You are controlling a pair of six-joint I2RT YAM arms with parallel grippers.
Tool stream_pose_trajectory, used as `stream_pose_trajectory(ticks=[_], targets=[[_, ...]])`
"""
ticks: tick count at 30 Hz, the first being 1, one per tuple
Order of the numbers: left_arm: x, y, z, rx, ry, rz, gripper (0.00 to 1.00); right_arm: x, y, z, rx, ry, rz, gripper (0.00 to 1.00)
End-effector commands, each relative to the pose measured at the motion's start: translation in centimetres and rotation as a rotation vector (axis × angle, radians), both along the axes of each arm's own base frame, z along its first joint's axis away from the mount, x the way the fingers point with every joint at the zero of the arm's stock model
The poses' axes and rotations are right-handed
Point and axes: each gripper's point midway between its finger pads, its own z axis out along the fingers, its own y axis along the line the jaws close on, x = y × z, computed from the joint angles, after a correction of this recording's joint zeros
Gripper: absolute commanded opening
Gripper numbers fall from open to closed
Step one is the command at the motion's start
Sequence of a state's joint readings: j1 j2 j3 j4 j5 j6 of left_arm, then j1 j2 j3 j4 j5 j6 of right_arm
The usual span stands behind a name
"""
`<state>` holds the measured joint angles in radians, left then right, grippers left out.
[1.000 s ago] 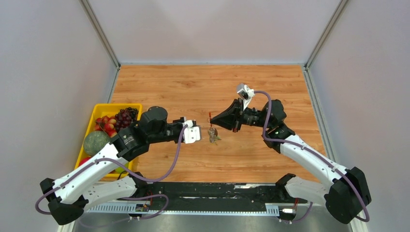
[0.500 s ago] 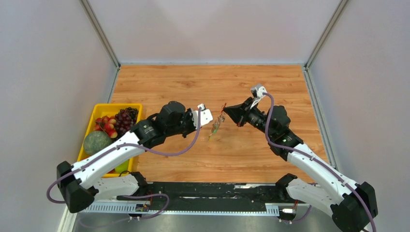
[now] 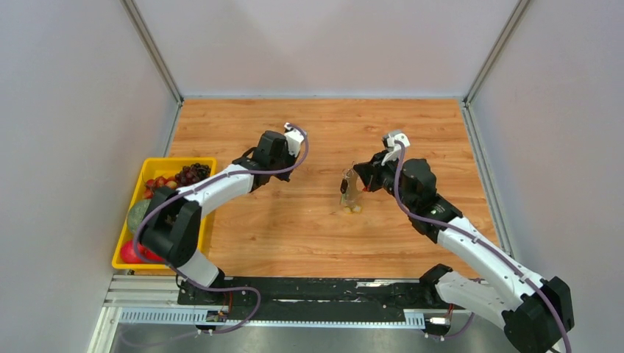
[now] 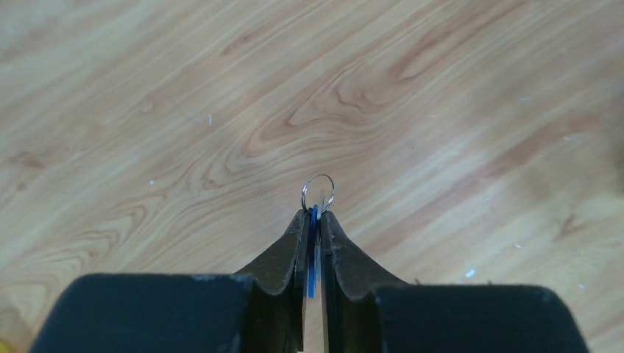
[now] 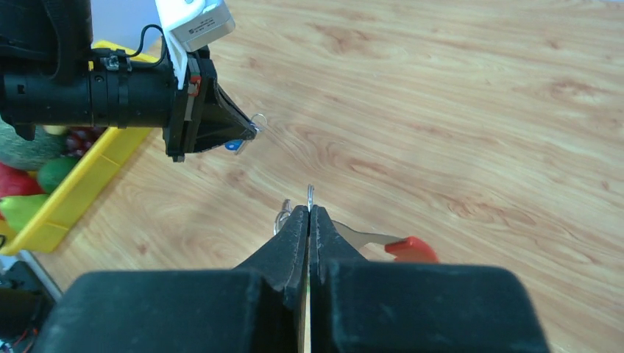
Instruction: Remove the keys from the keyring
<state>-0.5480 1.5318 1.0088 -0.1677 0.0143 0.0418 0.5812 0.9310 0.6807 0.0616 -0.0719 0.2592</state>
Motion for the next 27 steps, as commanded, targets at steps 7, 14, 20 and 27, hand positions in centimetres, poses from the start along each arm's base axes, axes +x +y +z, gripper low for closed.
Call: stream_pose_trajectory(ticks=[7, 14, 20, 27], targets=[[3.0, -0.6, 0.6, -0.178, -0.082, 0.076, 0.81, 3.4, -0.6, -0.9, -0.082, 0.049, -0.06, 0.0], [0.0, 0.5, 3.3, -0.258, -0.142, 0.069, 1.0, 8.2, 1.0, -4.0, -0.145, 0.144, -0.076, 0.0], [-2.3, 2.9, 5.1, -0.333, -0.189, 0.185, 1.0, 13.3, 1.4, -6.4, -0.156, 0.217, -0.117, 0.56], [-3.3, 6.4, 7.1, -0.542, -0.231, 0.488, 1.0, 14.2, -1.2, -4.2, -0.073, 0.219, -0.284, 0.97]])
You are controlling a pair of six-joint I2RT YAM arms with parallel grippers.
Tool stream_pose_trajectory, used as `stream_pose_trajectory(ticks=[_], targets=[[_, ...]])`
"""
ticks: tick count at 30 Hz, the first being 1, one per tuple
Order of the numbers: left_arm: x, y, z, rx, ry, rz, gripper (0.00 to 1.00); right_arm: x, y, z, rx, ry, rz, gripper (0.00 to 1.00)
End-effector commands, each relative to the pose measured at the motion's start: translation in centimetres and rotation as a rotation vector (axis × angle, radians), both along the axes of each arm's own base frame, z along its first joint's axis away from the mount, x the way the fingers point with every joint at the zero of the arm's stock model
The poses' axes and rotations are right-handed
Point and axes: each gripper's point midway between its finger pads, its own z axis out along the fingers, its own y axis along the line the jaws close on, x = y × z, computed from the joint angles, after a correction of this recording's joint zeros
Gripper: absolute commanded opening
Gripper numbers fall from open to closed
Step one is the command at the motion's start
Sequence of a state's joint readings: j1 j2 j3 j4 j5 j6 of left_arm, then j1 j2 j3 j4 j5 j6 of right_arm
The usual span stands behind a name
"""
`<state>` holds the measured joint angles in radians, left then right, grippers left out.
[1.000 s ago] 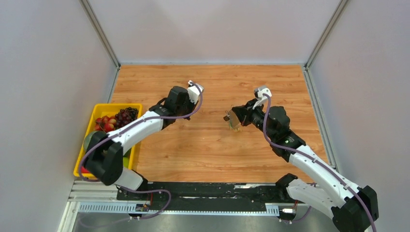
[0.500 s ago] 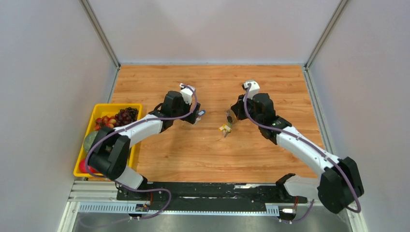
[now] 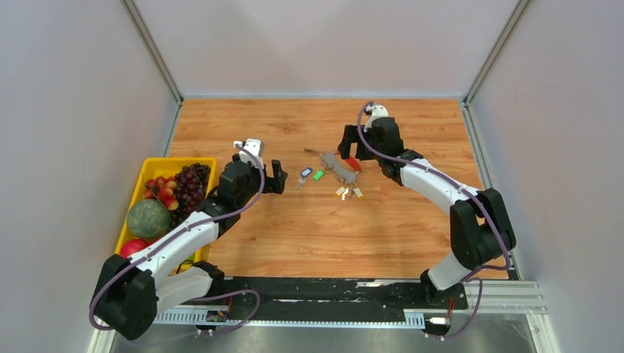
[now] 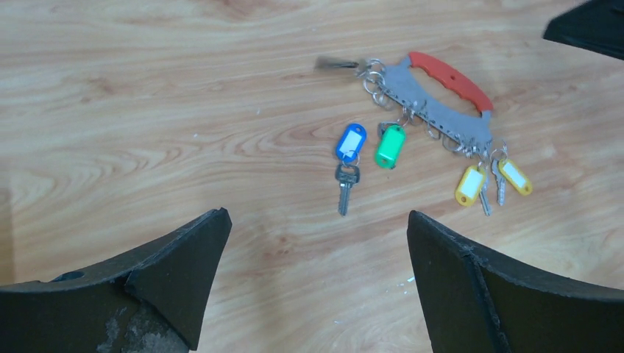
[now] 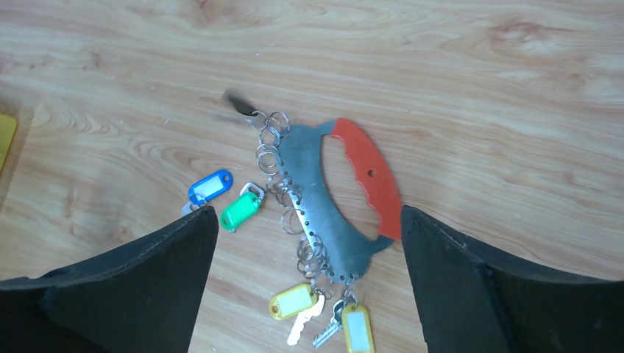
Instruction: Remove the keys from the keyring
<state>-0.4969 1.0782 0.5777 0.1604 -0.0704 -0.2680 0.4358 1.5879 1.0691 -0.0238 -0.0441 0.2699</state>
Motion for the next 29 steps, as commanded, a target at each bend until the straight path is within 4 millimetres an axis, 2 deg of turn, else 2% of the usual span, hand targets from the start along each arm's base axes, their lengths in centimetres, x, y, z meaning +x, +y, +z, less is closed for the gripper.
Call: stream_pose_trajectory(ticks=[1, 6, 8, 11, 14, 15, 16, 19, 23, 29], targets=[[0.3, 2.0, 3.0, -0.197, -0.013, 0.221, 1.0, 0.7, -1.7, 5.7, 0.073, -0.123, -0.133, 1.0], [-0.9, 4.3, 1.5, -0.149, 0.126, 0.362, 1.0, -2.6, -5.1, 7.1, 0.036, -0.16, -0.217, 1.0], [-1.5, 5.3, 0.9, -0.119, 0.139, 0.393, 1.0, -4.5, -6.5, 7.2, 0.041, -0.179, -0.242, 1.0], [-2.6, 6.4, 1.1, -0.127, 0.101, 0.409, 1.0, -7.5, -8.8, 7.1, 0.042, -0.221, -0.289, 1.0], [-4.0, 6.7, 0.3, -0.154, 0.074, 0.38, 1.0, -10.4, -11.0, 5.4, 0.036, -0.245, -0.331, 1.0], [-4.4, 6.6, -0.7, -0.163, 0.08, 0.366, 1.0, -11.1, -11.5, 4.7, 0.037, -0.249, -0.341, 1.0], [-4.7, 6.6, -0.5, -0.186, 0.065, 0.361, 1.0, -11.7, -12.0, 4.3, 0.042, -0.256, -0.35, 1.0], [-5.3, 6.7, -2.2, -0.249, 0.084, 0.383, 1.0, -13.1, -12.4, 3.0, 0.06, -0.259, -0.348, 1.0], [-5.6, 6.8, -3.0, -0.253, 0.122, 0.405, 1.0, -13.9, -12.9, 1.7, 0.076, -0.249, -0.364, 1.0], [-5.6, 7.8, -3.8, -0.182, 0.12, 0.429, 1.0, -14.4, -12.9, 1.2, 0.076, -0.241, -0.358, 1.0]])
